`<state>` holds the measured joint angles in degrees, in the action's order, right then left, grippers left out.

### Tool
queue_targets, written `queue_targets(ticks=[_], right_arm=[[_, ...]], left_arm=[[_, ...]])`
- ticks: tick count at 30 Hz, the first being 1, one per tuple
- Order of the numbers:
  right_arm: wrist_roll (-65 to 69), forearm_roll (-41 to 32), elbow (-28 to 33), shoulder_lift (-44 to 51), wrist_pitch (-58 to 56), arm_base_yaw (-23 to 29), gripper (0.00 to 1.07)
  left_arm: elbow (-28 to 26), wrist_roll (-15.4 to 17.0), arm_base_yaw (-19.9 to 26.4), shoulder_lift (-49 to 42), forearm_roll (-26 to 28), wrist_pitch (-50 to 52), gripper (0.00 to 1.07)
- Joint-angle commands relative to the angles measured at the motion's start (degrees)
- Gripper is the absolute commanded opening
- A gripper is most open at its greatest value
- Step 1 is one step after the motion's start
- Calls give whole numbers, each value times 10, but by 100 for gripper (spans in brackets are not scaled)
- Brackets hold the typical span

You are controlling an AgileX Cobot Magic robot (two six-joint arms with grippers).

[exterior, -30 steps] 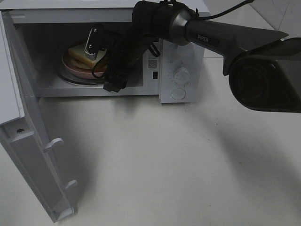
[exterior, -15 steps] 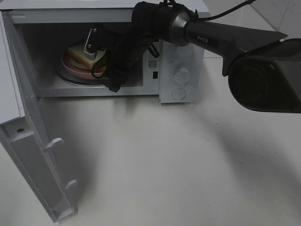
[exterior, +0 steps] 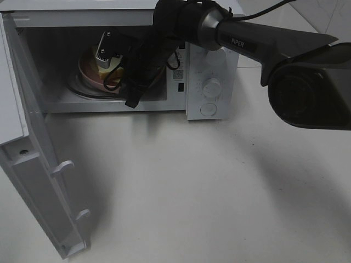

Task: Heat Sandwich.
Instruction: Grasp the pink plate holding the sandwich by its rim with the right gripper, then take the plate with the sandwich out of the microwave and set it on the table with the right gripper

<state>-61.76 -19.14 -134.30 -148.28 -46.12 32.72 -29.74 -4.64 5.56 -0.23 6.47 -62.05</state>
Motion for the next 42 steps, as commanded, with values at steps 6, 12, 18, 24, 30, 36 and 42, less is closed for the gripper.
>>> queue_targets(ticks=[6,12,18,24,30,36,42], right_arm=[[10,12,-1,20,-19,-5,0],[7,14,-1,30,-33,1,0],[19,37,0,44,-44,20,0],[21,43,3,55,-62,28,0],[29,72,8,69,-81,40,0],[36,77,7,84,-94,57,0],[41,89,11,103,-104,68,0]], left_arm=[[2,3,1,-10,1,8,78],[2,3,1,-10,1,8,78],[2,3,1,-10,1,8,78],[2,3,1,-10,1,8,78],[2,3,1,-10,1,8,78],[2,3,1,-10,1,8,78],[2,3,1,-10,1,8,78]])
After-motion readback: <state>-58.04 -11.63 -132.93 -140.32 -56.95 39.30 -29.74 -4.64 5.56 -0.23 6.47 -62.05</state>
